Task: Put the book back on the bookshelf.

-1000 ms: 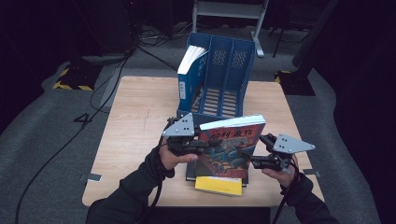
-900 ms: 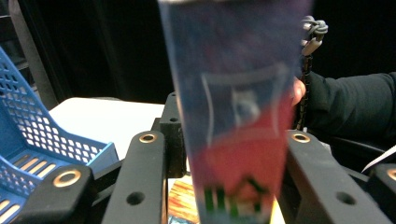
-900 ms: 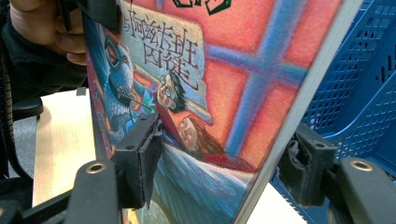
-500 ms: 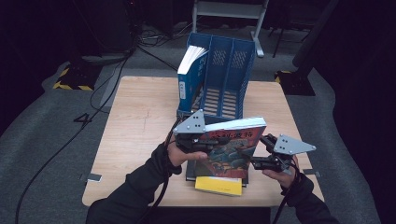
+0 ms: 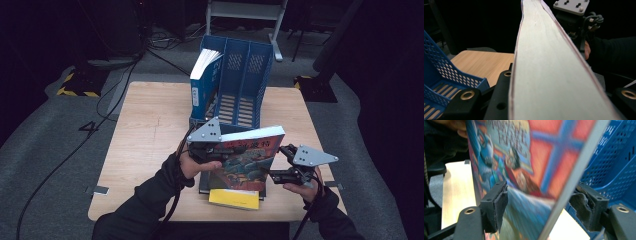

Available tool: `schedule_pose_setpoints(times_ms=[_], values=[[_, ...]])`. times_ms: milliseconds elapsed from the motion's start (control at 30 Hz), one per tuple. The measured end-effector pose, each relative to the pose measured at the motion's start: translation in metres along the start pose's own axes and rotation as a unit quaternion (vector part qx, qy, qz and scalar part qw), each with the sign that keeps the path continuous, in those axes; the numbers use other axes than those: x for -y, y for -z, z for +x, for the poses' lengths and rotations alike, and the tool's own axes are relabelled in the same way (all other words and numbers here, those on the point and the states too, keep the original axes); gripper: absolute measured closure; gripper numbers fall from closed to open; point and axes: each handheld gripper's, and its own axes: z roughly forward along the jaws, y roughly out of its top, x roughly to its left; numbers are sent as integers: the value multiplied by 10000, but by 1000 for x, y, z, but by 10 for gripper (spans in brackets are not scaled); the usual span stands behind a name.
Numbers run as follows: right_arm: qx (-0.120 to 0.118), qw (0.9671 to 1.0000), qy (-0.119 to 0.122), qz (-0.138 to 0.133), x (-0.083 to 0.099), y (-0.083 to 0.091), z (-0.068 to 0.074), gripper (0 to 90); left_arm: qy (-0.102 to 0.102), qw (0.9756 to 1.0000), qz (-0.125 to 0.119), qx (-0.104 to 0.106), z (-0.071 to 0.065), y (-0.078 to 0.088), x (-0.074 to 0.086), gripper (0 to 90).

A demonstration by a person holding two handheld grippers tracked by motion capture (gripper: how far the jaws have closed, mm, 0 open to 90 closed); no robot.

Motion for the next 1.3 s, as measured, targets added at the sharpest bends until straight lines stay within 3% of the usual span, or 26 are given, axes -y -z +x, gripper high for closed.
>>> schedule_pose_setpoints(times_ms=[200, 333, 533, 567, 600, 633, 700, 733, 800, 1100, 1200, 1233, 1300], values=[[-21, 9987, 4, 500, 22, 8, -9, 298, -4, 10000, 41, -45, -1, 0, -1, 728], [-37, 9971, -199, 738, 36, 14, -20, 263, 41, 9999, 73, -100, -1, -2, -2, 730], [-29, 9948, -418, 924, 53, 23, -35, 280, 111, 9997, 164, -108, 1, -3, -7, 734], [171, 9930, -517, 1051, 61, 27, -43, 280, 96, 9997, 196, -132, 1, -4, -8, 734], [171, 9930, -517, 1051, 61, 27, -43, 280, 115, 9996, 205, -155, 0, -5, -8, 734], [394, 9906, -539, 1194, 69, 30, -48, 280, 95, 9995, 243, -183, 1, -6, -10, 735], [478, 9897, -535, 1235, 72, 30, -50, 280, 95, 9995, 252, -166, 1, -7, -11, 735], [631, 9876, -513, 1340, 79, 31, -53, 281, 91, 9995, 258, -171, 1, -7, -11, 735], [697, 9857, -649, 1389, 86, 33, -57, 283, 44, 9995, 248, -167, 1, -7, -12, 734], [892, 9727, -741, 2009, 115, 24, -69, 263, 15, 9994, 224, -271, 2, -8, -21, 737], [906, 9704, -801, 2091, 120, 21, -71, 262, -17, 9992, 250, -312, 2, -9, -23, 738], [917, 9683, -852, 2162, 123, 19, -73, 262, -30, 9992, 260, -310, 3, -10, -25, 738], [938, 9677, -862, 2178, 124, 18, -73, 262, -41, 9990, 279, -338, 3, -11, -26, 738]])
